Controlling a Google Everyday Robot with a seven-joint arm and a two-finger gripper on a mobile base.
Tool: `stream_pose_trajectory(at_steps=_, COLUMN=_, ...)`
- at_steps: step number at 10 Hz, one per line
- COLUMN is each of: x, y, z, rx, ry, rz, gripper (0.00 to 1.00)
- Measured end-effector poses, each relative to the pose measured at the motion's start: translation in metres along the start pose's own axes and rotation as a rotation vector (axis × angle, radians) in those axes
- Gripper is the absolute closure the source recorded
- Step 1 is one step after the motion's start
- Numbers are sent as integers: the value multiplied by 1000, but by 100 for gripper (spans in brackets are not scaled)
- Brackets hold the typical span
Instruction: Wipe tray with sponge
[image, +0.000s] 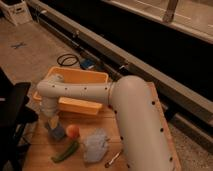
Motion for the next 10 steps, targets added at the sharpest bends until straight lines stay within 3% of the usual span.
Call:
stream_pose_trajectory(at_steps=3, x=-22, y=6, z=-57, rx=43, ry=110, rz=22, gripper=100)
stream_pose_trajectory(at_steps=5, x=-18, y=18, z=-73, rx=52, ry=160, rz=58, gripper=100)
stream_pose_trajectory(at_steps=8, x=13, y=52, z=-107, rx=80, ry=234, rz=157, gripper=100)
stream_pose_trajectory(at_steps=10, x=39, y=67, z=-140, rx=105, ry=292, rz=225, gripper=100)
